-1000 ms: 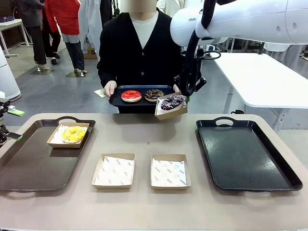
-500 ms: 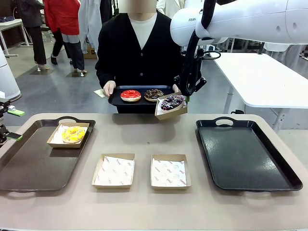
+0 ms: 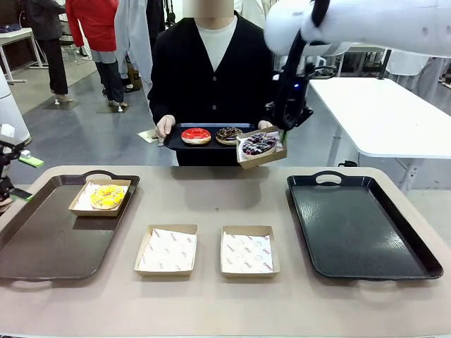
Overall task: Individually package the donuts and arrange them on the tray.
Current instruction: Place the picked Paper togo box on the Handle tray while simultaneously picking up another Paper togo box from the table with the other hand.
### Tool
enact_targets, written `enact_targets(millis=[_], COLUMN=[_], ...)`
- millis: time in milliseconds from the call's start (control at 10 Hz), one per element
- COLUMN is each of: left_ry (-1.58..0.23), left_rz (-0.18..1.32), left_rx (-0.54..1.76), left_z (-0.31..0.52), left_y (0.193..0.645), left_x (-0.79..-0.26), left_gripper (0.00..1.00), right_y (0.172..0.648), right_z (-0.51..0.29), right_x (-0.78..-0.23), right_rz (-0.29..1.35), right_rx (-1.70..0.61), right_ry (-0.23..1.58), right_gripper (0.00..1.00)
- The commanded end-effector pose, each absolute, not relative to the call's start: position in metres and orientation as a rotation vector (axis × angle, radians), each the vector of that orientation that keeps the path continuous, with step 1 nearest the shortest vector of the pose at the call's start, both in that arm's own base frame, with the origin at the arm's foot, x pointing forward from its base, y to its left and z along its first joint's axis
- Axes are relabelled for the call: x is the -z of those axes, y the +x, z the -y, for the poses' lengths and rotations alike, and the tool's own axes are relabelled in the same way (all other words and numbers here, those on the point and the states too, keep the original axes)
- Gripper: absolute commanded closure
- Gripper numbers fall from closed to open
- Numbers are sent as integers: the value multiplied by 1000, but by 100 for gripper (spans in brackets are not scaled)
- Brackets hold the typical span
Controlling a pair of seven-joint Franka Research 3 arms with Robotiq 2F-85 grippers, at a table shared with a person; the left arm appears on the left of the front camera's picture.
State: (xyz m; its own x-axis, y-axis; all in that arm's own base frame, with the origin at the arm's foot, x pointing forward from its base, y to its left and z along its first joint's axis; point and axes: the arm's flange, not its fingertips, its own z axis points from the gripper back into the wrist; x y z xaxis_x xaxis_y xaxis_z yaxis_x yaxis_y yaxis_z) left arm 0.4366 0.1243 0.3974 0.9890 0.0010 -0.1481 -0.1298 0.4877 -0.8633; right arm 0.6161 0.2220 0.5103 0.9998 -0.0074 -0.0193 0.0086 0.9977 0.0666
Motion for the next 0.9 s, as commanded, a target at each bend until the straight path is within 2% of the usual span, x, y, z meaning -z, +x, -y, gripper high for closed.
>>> enact_targets(millis=[0,400,800], left_ry=[-865,-599,-394], left_rz=[-198,-233,-174], left_rx=[-66,-58,-19], left_z=[-85,6,88], left_y=[428,433,429], left_x=[-428,-460,-448], left_gripper=[0,0,0], right_y=[606,595,587], right_z=[-176,-111,-76], right_x=[-507,-478,-447], right_rz=[-62,-80,-67], right_rx=[29,39,54], right_ry=[123,130,150], right_gripper=[99,99,99])
